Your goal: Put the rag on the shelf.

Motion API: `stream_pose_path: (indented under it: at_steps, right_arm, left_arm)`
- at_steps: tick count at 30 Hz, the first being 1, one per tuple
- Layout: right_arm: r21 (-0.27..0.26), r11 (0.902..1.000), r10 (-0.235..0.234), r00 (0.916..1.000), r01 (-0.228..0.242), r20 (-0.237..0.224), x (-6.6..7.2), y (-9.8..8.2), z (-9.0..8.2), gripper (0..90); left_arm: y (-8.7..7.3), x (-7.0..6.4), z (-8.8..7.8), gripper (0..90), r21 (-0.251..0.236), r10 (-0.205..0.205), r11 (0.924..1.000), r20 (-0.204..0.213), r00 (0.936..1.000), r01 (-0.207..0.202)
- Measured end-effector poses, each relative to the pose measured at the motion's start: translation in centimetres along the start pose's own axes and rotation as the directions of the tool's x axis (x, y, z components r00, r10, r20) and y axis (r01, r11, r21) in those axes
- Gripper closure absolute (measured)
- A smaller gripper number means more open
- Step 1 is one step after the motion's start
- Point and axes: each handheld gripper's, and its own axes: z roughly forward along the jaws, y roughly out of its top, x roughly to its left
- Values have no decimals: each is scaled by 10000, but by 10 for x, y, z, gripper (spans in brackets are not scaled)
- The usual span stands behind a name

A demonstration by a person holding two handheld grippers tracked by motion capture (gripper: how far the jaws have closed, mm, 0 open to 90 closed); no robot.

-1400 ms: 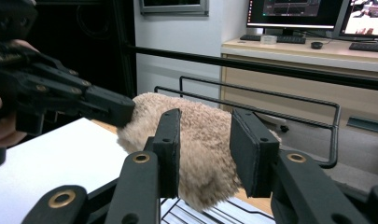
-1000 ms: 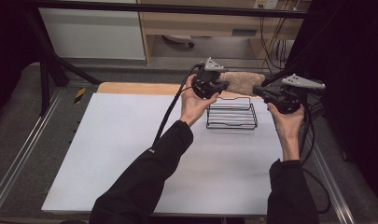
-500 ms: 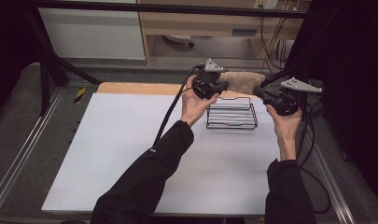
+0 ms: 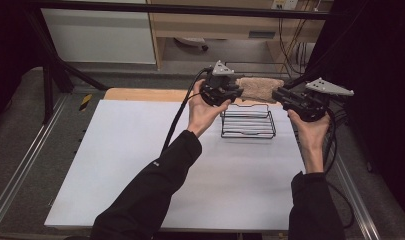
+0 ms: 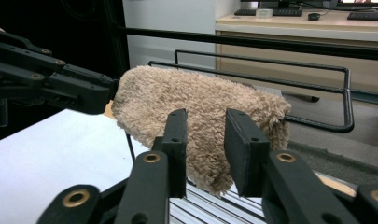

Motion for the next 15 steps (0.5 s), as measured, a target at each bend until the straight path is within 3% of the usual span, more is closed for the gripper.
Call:
stream_pose_path:
  at_steps: [8,15]
  right_arm:
    - [95,9997,240,9997,-241,73,5,5,-3,496]
    - [185,9990,409,9990,-412,151,10,4,-7,284]
  left_arm:
    - [-9,6,-19,574,199,35,9998,-211,9998,-31]
    - [-30,15,-42,394,207,-95,9997,-377,9992,103]
